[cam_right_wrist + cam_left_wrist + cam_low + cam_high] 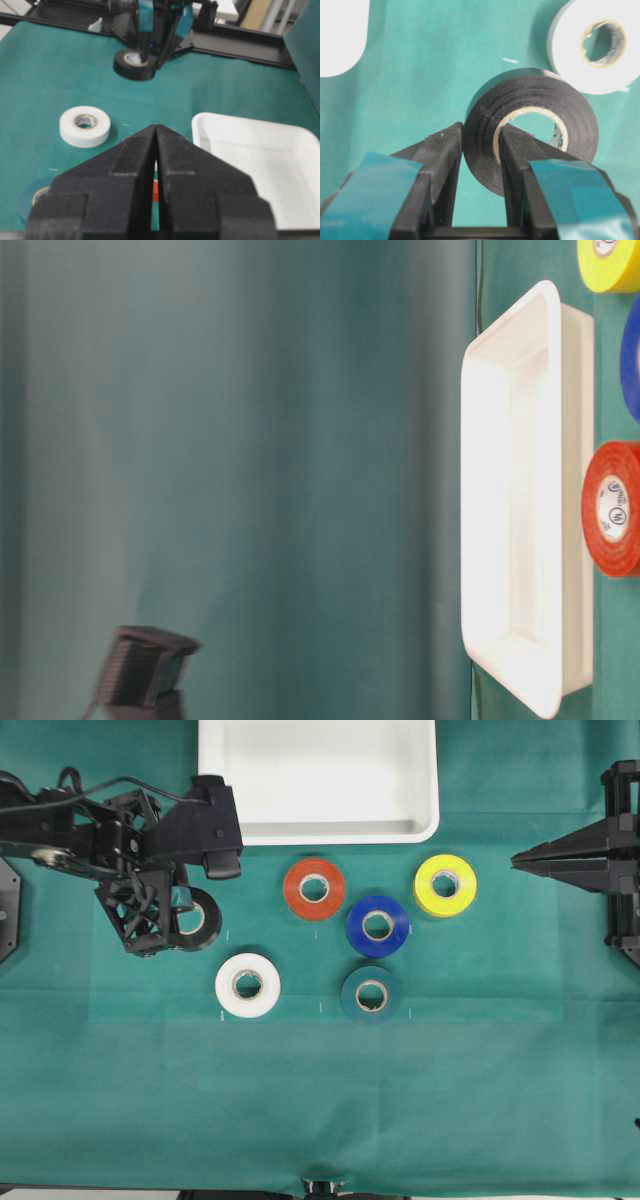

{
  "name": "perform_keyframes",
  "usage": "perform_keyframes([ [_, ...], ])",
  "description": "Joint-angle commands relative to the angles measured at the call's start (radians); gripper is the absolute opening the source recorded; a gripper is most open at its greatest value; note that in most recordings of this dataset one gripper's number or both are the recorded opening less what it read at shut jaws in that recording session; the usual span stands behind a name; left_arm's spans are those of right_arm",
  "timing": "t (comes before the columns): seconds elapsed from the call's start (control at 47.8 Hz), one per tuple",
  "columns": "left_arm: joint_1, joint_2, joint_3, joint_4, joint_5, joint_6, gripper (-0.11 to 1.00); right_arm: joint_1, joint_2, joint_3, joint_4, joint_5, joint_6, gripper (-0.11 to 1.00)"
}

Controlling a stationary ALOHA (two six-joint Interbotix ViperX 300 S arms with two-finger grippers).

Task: Pick up the tape from a random location and place it into the white case.
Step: 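Close the left gripper on the black roll's rim and lift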

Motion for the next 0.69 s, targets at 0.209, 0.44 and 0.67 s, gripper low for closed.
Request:
perform_keyframes([
  [0.209,-0.002,-0.095,-0.089,0.005,0.123,0.002,0.19,0.000,0.005,-0.031,-0.002,-0.003,-0.002,0.00],
  [0.44,-0.002,-0.130,-0.126,0.006,0.187,0.002,0.19,0.000,0.005,-0.029,-0.002,-0.003,0.000,0.00],
  [0.67,-0.002,-0.138,-0.156,0.006,0.213,0.003,0.19,0.000,0.005,-0.031,-0.002,-0.003,0.000,0.00],
])
